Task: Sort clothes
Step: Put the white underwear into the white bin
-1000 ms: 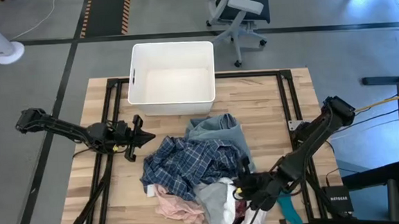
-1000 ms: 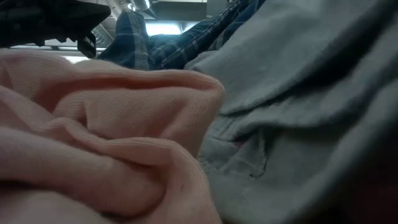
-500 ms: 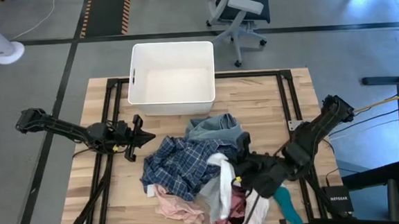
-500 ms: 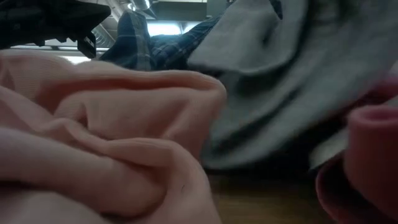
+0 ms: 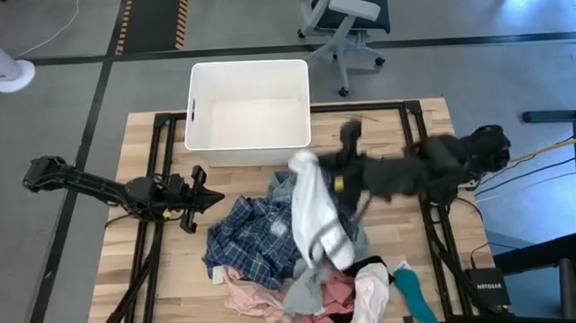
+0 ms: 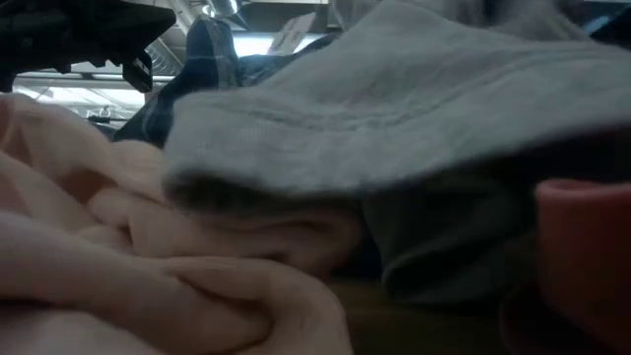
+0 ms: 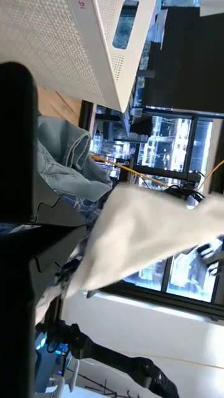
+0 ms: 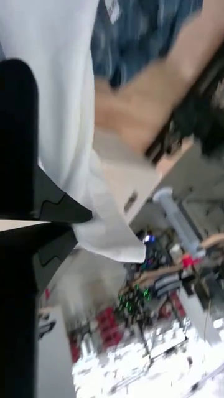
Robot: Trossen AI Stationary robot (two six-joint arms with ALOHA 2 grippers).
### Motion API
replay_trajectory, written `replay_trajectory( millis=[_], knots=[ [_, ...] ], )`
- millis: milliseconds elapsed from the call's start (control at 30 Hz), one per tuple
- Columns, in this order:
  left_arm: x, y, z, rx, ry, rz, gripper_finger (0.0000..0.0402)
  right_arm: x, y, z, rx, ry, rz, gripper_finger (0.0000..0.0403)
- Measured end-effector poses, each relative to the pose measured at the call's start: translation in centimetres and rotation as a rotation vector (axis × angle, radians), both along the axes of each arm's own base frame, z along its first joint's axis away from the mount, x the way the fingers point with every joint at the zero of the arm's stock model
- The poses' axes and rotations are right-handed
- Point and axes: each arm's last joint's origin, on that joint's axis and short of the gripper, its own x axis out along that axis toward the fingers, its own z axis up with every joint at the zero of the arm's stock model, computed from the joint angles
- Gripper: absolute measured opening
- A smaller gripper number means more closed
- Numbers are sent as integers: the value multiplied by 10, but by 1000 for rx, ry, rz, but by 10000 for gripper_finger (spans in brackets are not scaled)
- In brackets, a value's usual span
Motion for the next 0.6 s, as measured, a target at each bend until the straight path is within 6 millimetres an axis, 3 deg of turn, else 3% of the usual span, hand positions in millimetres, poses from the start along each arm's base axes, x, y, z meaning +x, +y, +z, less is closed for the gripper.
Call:
replay_trajectory(
  millis=[333, 600],
  knots=[
    [0, 0, 0, 7, 0, 2, 0, 15, -86, 39, -85, -193, -93, 9],
    [0, 0, 0, 7, 0, 2, 0, 28, -152, 49, -178, -330, -151, 10]
  ],
)
